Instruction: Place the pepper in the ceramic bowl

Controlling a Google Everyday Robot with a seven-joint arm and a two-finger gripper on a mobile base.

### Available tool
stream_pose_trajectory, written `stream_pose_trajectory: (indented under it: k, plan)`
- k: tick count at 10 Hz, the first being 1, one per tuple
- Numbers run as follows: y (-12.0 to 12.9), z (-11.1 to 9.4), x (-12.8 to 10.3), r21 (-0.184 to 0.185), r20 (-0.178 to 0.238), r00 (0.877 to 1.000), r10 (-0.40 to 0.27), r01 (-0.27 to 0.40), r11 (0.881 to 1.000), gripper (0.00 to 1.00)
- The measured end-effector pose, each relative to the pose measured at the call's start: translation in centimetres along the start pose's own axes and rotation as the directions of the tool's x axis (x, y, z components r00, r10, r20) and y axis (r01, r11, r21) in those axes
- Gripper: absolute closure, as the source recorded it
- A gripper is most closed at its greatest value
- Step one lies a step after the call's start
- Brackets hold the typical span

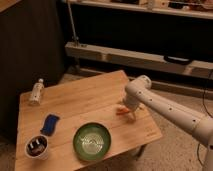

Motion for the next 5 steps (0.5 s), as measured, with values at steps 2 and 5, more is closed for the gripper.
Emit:
stream_pose_trajectory:
  k: [2,5]
  plan:
    - [-0.2,-0.2,1.5,-0.011,-0.027,0.999,0.04,-0.04,0.999,0.2]
    - [-0.1,0.9,2.6,-0.043,0.003,0.997,0.075,-0.075,0.996,0.22]
